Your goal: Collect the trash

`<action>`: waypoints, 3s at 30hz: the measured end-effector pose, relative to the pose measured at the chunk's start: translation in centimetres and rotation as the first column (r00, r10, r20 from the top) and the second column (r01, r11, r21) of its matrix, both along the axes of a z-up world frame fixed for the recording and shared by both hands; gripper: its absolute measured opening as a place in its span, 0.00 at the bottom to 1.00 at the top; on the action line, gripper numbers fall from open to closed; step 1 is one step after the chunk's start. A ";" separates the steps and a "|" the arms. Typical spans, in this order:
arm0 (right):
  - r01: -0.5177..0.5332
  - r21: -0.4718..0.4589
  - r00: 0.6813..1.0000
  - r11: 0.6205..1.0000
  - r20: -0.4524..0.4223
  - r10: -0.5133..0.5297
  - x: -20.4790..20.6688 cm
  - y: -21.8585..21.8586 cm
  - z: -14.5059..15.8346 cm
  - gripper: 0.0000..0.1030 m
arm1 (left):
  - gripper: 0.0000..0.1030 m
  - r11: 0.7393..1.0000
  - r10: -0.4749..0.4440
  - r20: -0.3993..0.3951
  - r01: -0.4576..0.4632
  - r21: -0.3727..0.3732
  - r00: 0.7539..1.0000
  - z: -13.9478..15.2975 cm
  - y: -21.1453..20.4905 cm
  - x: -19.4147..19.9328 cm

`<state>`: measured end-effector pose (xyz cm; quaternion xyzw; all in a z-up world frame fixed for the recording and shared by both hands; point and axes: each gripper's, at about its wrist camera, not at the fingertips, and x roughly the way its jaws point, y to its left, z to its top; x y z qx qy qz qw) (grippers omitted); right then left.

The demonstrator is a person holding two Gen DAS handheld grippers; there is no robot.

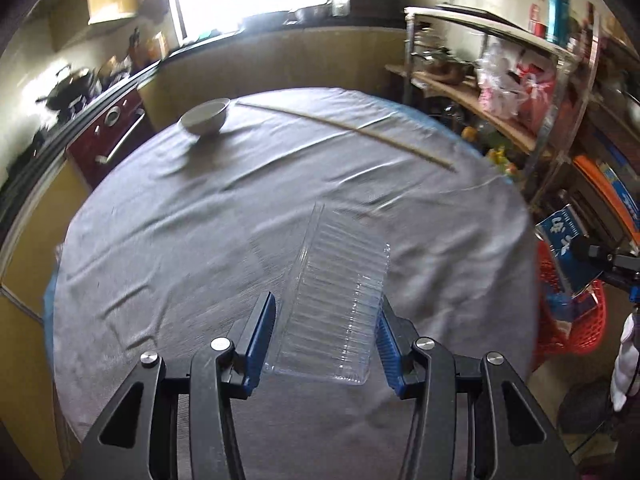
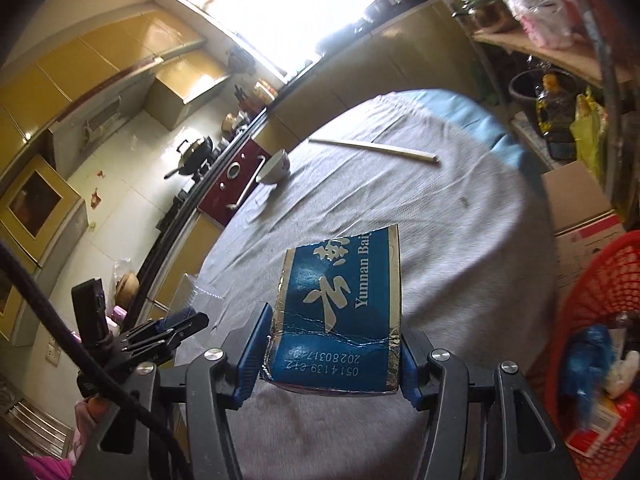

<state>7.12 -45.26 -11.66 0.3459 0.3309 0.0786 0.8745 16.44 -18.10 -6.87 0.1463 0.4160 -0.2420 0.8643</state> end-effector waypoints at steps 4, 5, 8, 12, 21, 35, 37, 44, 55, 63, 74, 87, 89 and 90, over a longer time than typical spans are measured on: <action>0.038 0.005 0.999 0.999 0.023 -0.038 -2.4 -1.9 0.6 0.57 | 0.49 0.999 -0.051 0.021 0.051 0.011 0.998 1.2 -3.2 -1.6; 0.050 0.009 0.998 0.999 0.028 -0.050 -3.0 -2.5 0.7 0.57 | 0.49 0.998 -0.062 0.023 0.062 0.015 0.998 1.3 -4.0 -1.9; 0.089 0.018 0.995 0.996 0.040 -0.089 -4.7 -4.1 0.9 0.57 | 0.49 0.995 -0.099 0.034 0.098 0.032 0.994 1.7 -6.2 -2.8; 0.136 0.031 0.989 0.990 0.054 -0.138 -6.4 -6.3 1.2 0.57 | 0.49 0.988 -0.149 0.042 0.147 0.042 0.988 2.3 -8.9 -4.2; 0.218 0.053 0.973 0.974 0.071 -0.222 -10.1 -10.4 1.6 0.57 | 0.49 0.967 -0.252 0.065 0.248 0.062 0.965 3.2 -14.6 -6.9; 0.350 0.068 0.932 0.934 0.076 -0.354 -16.3 -15.9 2.1 0.58 | 0.49 0.915 -0.402 0.071 0.396 0.079 0.913 3.4 -22.9 -11.0; 0.370 0.071 0.924 0.926 0.073 -0.375 -17.2 -16.6 2.2 0.58 | 0.49 0.906 -0.421 0.065 0.416 0.080 0.905 3.2 -24.0 -11.5; 0.436 0.077 0.896 0.897 0.052 -0.440 -20.0 -19.0 1.6 0.58 | 0.49 0.874 -0.482 0.045 0.478 0.083 0.875 2.3 -27.2 -12.7; 0.496 0.081 0.868 0.865 -0.007 -0.497 -21.2 -20.5 -0.2 0.58 | 0.49 0.838 -0.544 -0.032 0.545 0.042 0.839 0.0 -30.4 -12.8; 0.495 0.086 0.869 0.865 -0.053 -0.492 -20.0 -20.5 -2.0 0.58 | 0.49 0.803 -0.593 -0.140 0.594 -0.040 0.793 -2.6 -32.5 -12.4; 0.517 0.075 0.856 0.853 -0.062 -0.513 -20.4 -20.6 -2.0 0.58 | 0.58 0.802 -0.593 -0.159 0.596 -0.031 0.790 -3.8 -32.1 -12.1; 0.465 0.070 0.885 0.883 -0.041 -0.463 -18.6 -18.2 -0.8 0.58 | 0.62 0.884 -0.462 -0.071 0.466 0.047 0.884 -1.7 -26.4 -11.0; 0.456 0.068 0.890 0.887 -0.034 -0.455 -18.3 -17.7 -0.5 0.58 | 0.72 0.894 -0.444 -0.036 0.445 0.050 0.895 -0.9 -25.3 -11.0; 0.452 0.065 0.892 0.890 -0.031 -0.451 -18.1 -17.4 -0.2 0.58 | 0.72 0.898 -0.438 -0.015 0.438 0.050 0.899 -0.6 -24.8 -11.1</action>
